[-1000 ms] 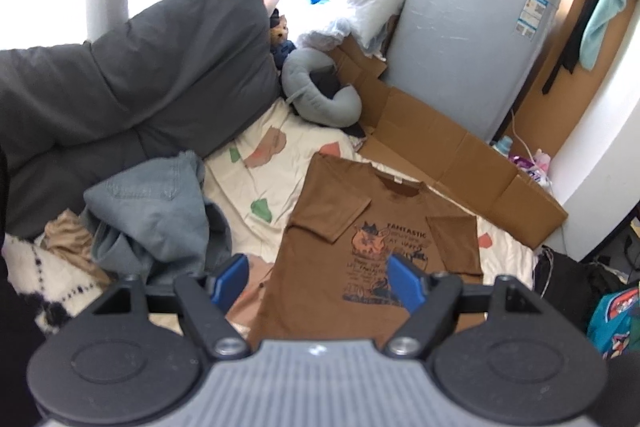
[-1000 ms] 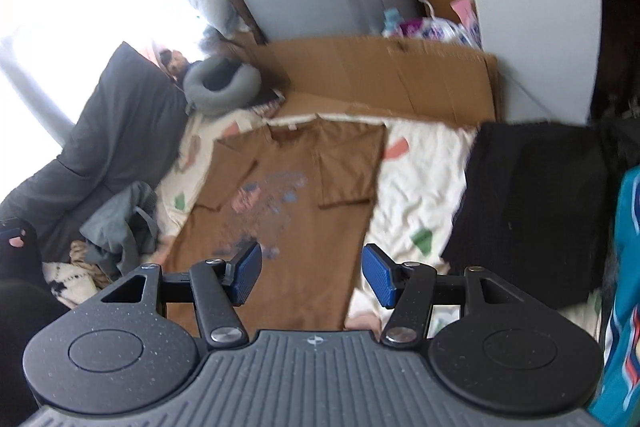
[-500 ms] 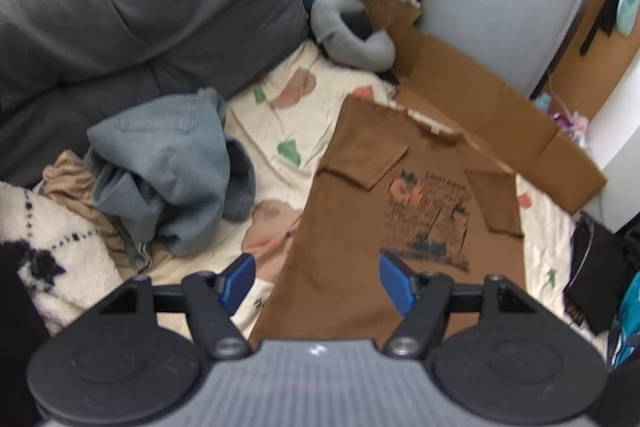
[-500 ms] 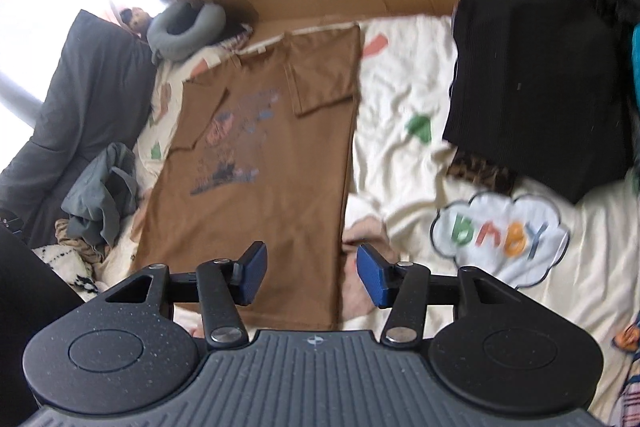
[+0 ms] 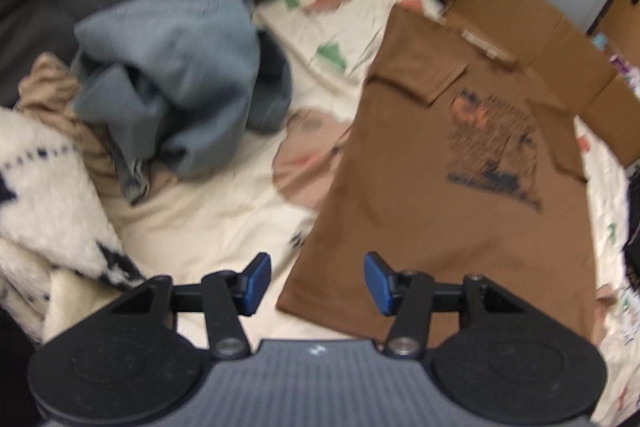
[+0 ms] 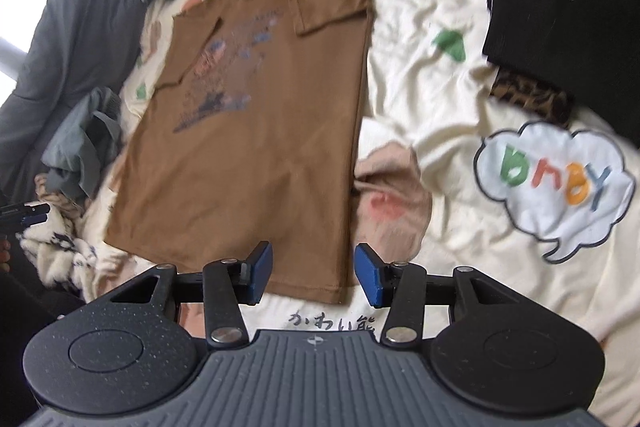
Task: Fold clothes
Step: 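Lift both open tools and move them to the shirt's long side edge, then pinch the shirt's long side edge with both tools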
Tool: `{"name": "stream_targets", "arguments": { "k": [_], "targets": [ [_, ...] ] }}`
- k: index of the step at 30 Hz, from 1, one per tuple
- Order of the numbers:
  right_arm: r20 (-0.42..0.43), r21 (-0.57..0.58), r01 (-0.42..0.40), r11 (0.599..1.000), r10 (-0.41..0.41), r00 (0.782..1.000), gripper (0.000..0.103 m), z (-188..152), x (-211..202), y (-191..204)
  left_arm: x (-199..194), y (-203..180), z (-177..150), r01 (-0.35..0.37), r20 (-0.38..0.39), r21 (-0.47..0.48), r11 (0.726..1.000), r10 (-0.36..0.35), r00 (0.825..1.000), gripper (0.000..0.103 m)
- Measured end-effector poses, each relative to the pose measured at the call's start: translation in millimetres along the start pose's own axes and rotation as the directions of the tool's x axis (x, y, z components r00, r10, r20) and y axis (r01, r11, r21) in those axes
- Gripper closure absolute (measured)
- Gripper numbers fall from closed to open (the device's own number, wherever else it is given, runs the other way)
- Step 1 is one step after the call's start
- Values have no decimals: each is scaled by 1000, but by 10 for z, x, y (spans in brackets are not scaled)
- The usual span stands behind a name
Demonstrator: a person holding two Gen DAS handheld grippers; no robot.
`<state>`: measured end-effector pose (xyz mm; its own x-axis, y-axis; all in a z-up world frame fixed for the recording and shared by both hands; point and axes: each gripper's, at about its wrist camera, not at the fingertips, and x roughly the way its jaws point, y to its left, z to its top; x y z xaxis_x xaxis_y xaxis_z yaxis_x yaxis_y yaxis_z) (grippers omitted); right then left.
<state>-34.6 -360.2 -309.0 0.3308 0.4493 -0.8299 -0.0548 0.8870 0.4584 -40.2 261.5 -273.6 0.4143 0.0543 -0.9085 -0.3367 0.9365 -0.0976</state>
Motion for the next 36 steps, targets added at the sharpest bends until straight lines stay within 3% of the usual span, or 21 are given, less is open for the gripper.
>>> {"name": "stream_targets", "arguments": {
  "k": [4, 7, 13, 25, 27, 30, 32, 34, 36],
  "targets": [
    [-25, 11, 21, 1000, -21, 999, 56, -89, 297, -41, 388, 109, -112, -21, -53, 1, 1000, 21, 998, 54],
    [-48, 16, 39, 999, -38, 998, 65, -143, 504, -74, 646, 145, -181, -29, -85, 16, 999, 30, 996, 58],
    [-74, 13, 57, 998, -56, 996, 67, -236, 808, -127, 1039, 189, -244, -31, -111, 28, 999, 34, 993, 62],
    [-99, 16, 50, 999, -48, 994, 69, -278, 1197, -148, 1343, 222, -370, -45, -140, 55, 997, 53, 989, 66],
    [-109, 15, 57, 998, -55, 993, 73, -284, 1274, -151, 1353, 216, -388, -49, -139, 60, 997, 57, 989, 67],
    [-111, -10, 81, 997, -81, 990, 86, -310, 1334, -88, 1361, 193, -406, -42, -141, 63, 997, 51, 989, 77],
    [-109, -21, 87, 996, -89, 990, 100, -317, 1331, -56, 1358, 163, -418, -36, -143, 82, 996, 48, 989, 84],
    [-106, -18, 84, 996, -86, 991, 100, -312, 1297, -48, 1340, 132, -428, -32, -142, 108, 994, 47, 989, 95],
    [-104, -15, 81, 997, -82, 991, 101, -306, 1263, -40, 1291, 126, -433, -28, -137, 122, 992, 45, 990, 96]
  ]
}}
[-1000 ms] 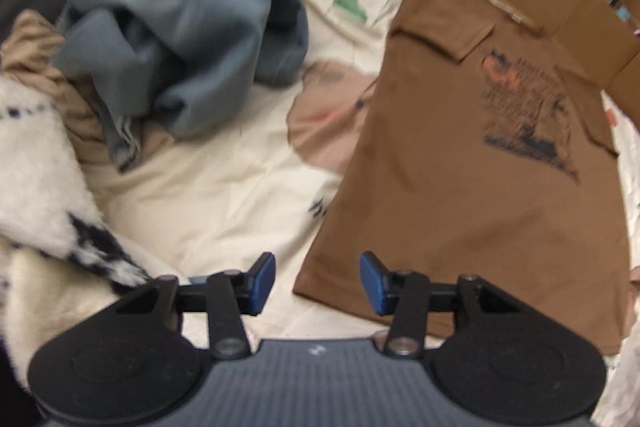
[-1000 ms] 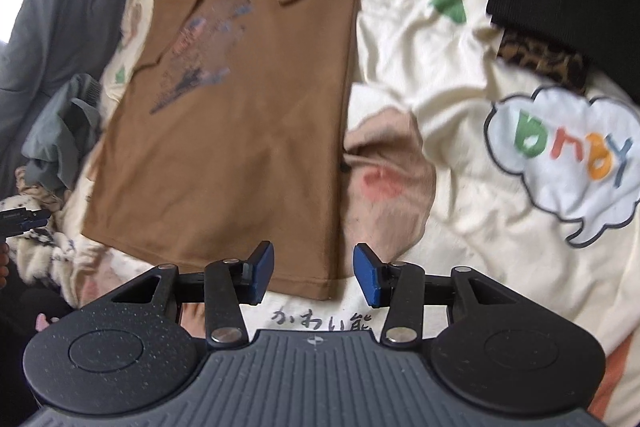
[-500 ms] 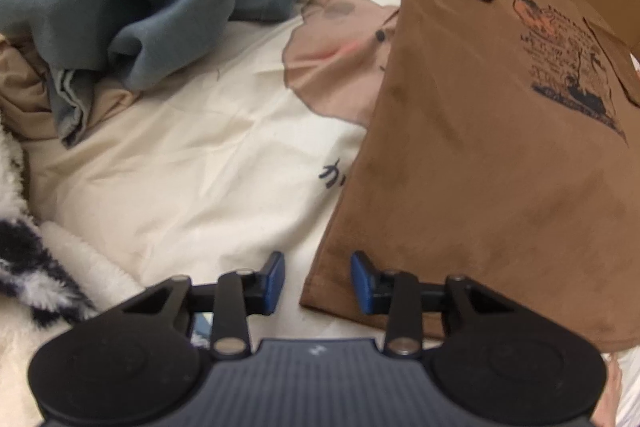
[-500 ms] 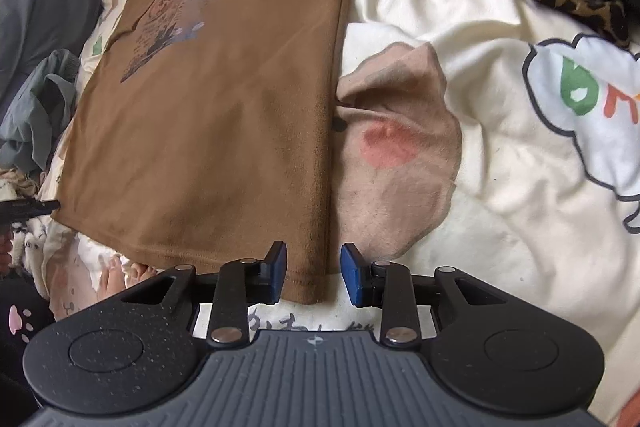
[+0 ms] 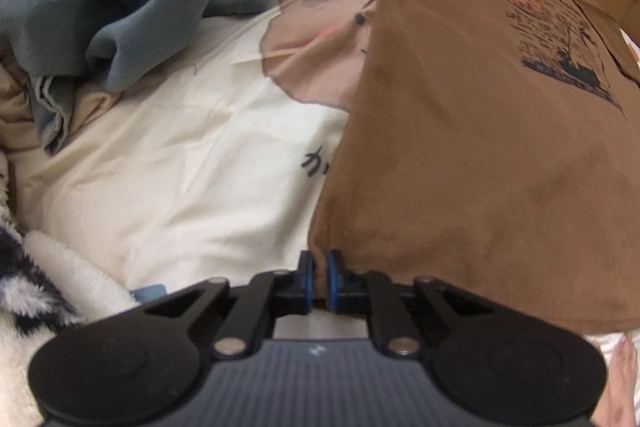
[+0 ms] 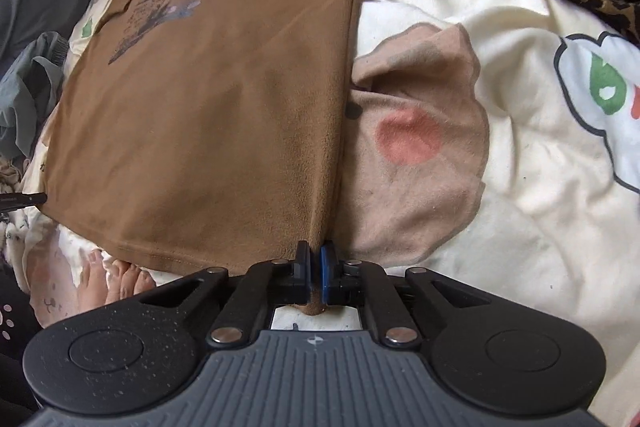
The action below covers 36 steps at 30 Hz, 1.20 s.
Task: Fold clothes
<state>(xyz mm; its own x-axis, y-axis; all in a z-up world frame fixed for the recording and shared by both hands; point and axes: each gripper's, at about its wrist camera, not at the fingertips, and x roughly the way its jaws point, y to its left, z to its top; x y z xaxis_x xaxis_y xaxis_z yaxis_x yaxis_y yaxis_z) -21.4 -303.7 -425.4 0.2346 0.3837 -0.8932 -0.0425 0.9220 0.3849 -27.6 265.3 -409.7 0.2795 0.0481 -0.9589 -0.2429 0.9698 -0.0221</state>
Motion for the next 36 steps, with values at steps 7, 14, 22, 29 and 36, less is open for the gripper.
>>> {"name": "stream_targets", "arguments": {
  "k": [7, 14, 22, 29, 36],
  "targets": [
    [18, 49, -50, 998, 49, 999, 98, -19, -105, -112, -84, 45, -65, 8, -6, 33, 999, -8, 1000, 93],
    [2, 81, -76, 994, 76, 997, 75, -37, 17, -208, -45, 100, -48, 26, -12, 7, 1000, -26, 1000, 85],
    [21, 152, -154, 976, 153, 988, 71, -28, 166, -324, -12, 109, -11, 60, -48, 33, 998, -59, 997, 96],
    [6, 181, -217, 959, 219, 976, 70, -12, 204, -425, -142, 139, 59, 18, -58, 79, 997, -14, 998, 99],
    [46, 301, -310, 902, 311, 949, 71, -68, 271, -635, -206, 108, 67, -15, -50, 102, 995, 21, 999, 99]
  ]
}}
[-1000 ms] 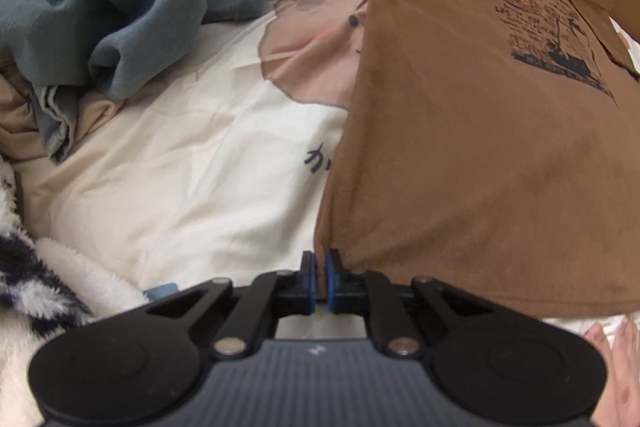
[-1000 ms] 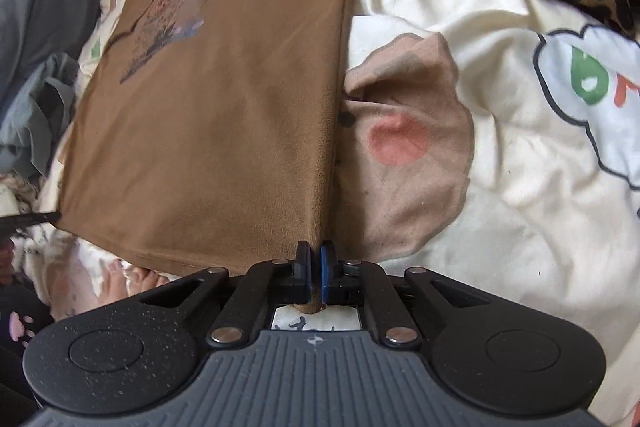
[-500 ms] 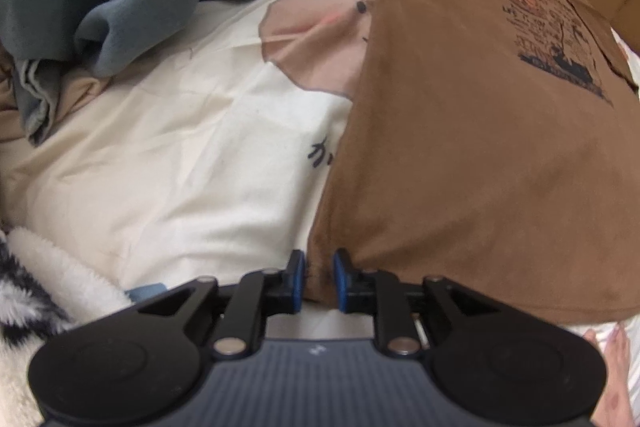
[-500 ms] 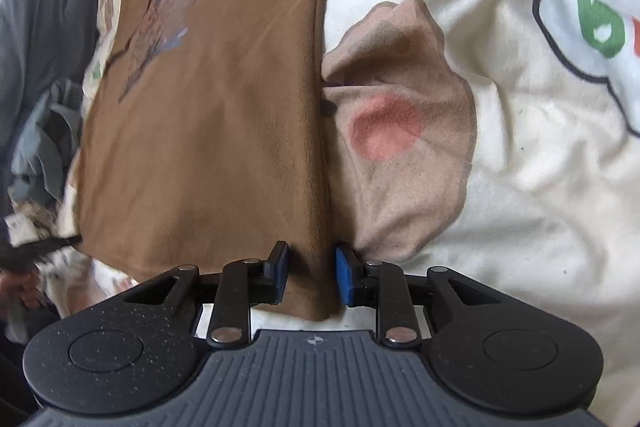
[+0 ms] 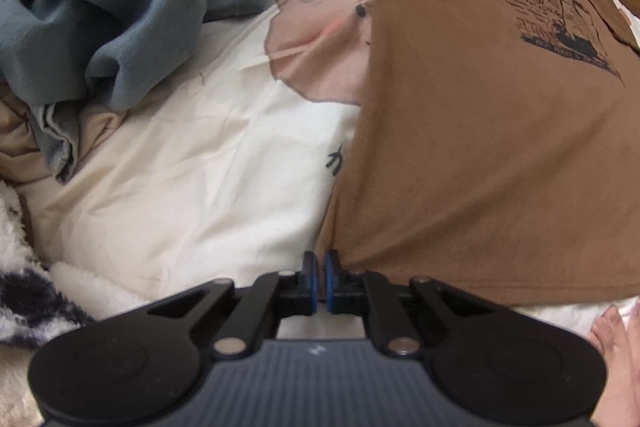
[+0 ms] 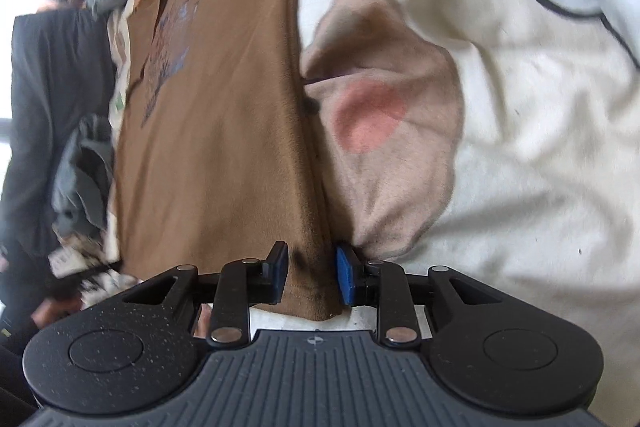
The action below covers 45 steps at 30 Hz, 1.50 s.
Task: Fold clothes
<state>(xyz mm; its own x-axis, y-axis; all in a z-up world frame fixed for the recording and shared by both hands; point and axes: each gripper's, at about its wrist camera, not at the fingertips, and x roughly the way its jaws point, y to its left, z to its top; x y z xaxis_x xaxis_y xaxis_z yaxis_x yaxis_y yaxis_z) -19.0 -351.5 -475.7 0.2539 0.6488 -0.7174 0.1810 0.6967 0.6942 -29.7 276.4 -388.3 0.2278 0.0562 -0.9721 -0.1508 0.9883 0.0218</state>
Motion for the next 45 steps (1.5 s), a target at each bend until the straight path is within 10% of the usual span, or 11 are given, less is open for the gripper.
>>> {"name": "stream_targets", "arguments": {
  "k": [8, 45],
  "targets": [
    [-14, 19, -9, 1000, 10, 1000, 99, -13, 24, -58, -130, 2, 40, -1, 3, 12, 1000, 1, 1000, 99],
    [9, -126, 194, 973, -194, 981, 103, 107, -1493, 804, -1233, -313, -492, 121, 95, -167, 978, -106, 990, 100]
  ]
}}
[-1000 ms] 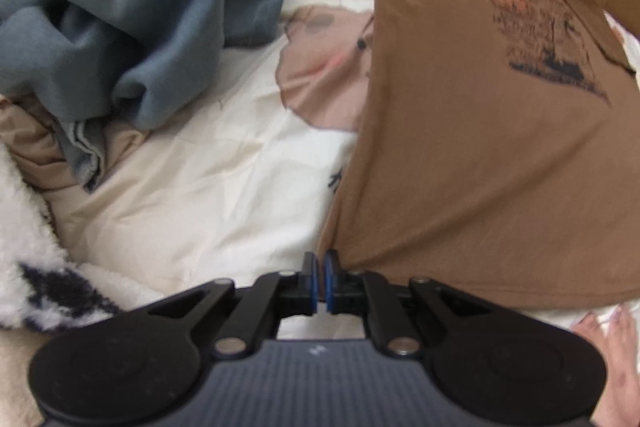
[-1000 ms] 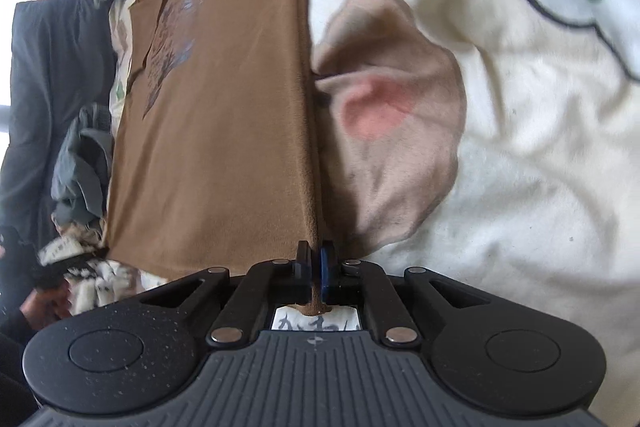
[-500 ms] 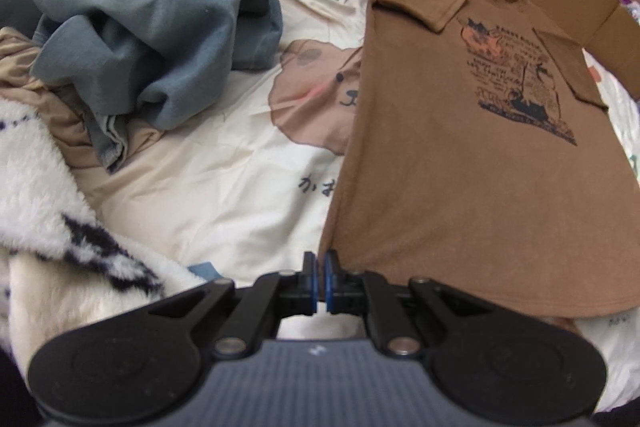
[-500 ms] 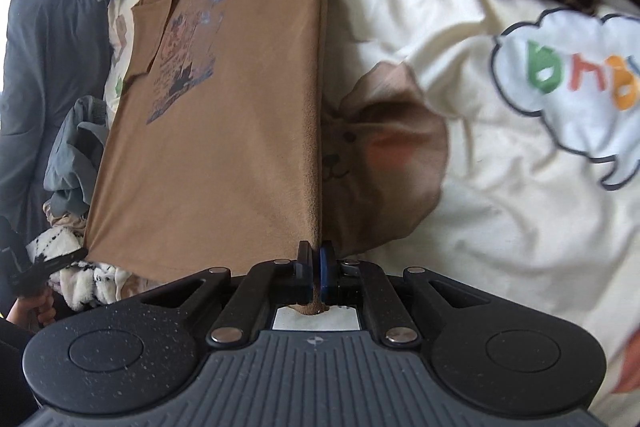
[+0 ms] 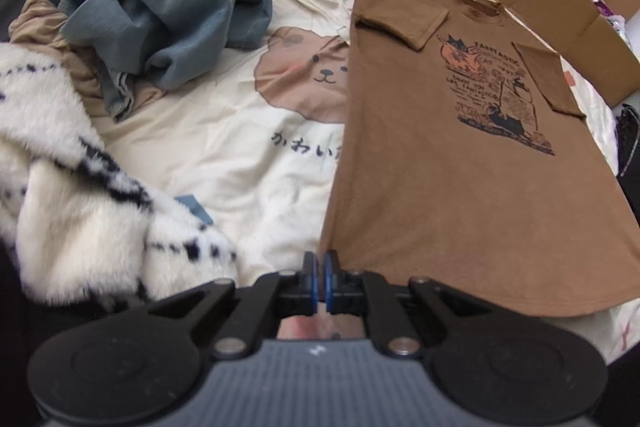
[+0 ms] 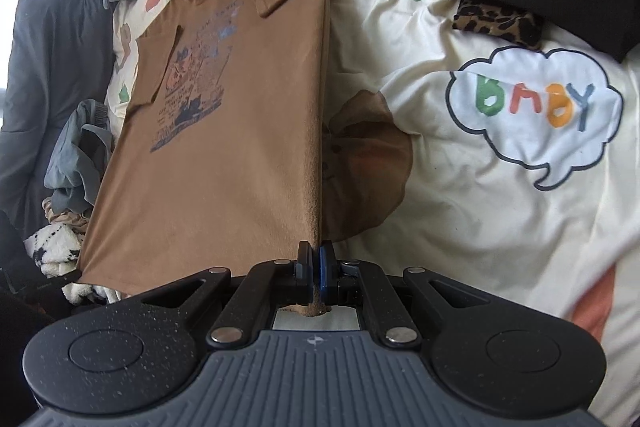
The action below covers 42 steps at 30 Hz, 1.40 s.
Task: Fold clothes
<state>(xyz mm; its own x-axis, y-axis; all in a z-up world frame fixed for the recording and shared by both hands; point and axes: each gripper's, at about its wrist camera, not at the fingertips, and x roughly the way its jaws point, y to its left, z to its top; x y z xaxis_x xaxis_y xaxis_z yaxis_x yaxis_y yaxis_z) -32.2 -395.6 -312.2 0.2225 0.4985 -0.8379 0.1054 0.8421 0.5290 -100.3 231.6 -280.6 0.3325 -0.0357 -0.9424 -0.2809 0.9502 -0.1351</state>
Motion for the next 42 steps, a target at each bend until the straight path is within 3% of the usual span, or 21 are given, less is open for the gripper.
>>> {"name": "stream_targets", "arguments": {
  "k": [14, 22, 31, 42],
  "targets": [
    [58, 3, -39, 999, 39, 998, 103, -288, -603, 50, -730, -106, -292, 28, 54, -49, 998, -25, 998, 100],
    [78, 28, -63, 998, 61, 995, 103, -419, -693, 14, -801, -87, -394, 48, 71, -90, 995, -42, 997, 100],
    [107, 18, -72, 997, 70, 992, 103, -234, -673, 133, -822, -112, -90, 78, 136, -108, 991, -63, 989, 100],
    [212, 53, -110, 993, 96, 973, 103, 110, -809, 338, -875, -206, 310, 127, 207, -110, 986, -102, 973, 100]
  ]
}}
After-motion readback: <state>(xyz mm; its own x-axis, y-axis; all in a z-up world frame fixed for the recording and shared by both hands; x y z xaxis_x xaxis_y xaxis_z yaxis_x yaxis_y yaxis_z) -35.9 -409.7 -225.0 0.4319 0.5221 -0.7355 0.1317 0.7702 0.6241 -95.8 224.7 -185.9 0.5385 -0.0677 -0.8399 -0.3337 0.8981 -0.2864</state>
